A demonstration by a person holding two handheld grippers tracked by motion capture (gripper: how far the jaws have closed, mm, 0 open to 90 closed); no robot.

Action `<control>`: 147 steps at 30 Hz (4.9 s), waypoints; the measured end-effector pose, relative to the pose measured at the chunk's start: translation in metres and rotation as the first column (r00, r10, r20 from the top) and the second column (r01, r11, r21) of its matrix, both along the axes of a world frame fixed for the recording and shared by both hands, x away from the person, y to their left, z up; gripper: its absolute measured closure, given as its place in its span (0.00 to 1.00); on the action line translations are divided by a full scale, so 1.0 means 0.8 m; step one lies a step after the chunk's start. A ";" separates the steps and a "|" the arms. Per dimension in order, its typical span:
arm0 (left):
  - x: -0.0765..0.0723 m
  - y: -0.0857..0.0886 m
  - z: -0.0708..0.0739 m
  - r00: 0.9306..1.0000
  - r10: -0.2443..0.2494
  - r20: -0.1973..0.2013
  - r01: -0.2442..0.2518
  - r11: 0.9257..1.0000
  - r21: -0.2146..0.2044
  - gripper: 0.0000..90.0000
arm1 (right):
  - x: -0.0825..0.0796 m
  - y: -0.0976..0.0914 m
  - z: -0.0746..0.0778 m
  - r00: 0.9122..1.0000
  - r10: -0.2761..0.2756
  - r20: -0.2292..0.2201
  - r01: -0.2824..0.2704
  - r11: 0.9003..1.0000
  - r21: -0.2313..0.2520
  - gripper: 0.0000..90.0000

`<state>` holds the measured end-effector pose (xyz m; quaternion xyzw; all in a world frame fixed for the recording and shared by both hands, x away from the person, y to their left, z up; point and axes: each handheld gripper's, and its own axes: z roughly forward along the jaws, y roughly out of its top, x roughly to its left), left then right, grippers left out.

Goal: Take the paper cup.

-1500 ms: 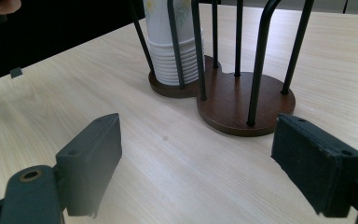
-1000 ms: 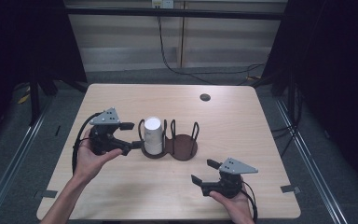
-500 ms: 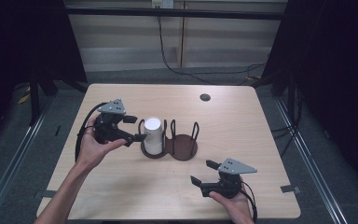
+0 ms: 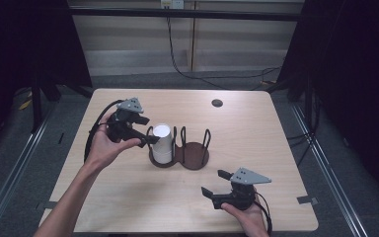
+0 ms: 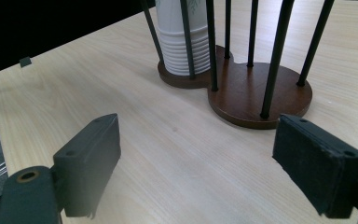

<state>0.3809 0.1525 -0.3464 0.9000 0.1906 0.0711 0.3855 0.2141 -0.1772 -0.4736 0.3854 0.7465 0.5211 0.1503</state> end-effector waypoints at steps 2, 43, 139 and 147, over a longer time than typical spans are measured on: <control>0.003 -0.005 0.000 1.000 -0.007 0.000 0.007 0.999 0.036 0.25 | 0.000 -0.001 0.000 1.000 -0.001 -0.004 0.001 1.000 -0.001 0.15; 0.042 -0.067 -0.006 0.994 -0.023 -0.103 0.057 0.938 0.342 0.29 | -0.001 0.003 -0.001 1.000 0.025 -0.018 -0.025 0.999 -0.021 0.15; 0.044 -0.061 0.041 0.983 0.029 -0.183 0.039 0.933 0.357 0.40 | 0.001 0.009 -0.004 0.998 0.044 -0.044 -0.046 0.998 -0.038 0.15; 0.042 -0.047 0.051 0.985 0.040 -0.170 0.015 0.952 0.306 0.41 | 0.002 0.010 -0.004 0.998 0.045 -0.044 -0.047 0.998 -0.037 0.15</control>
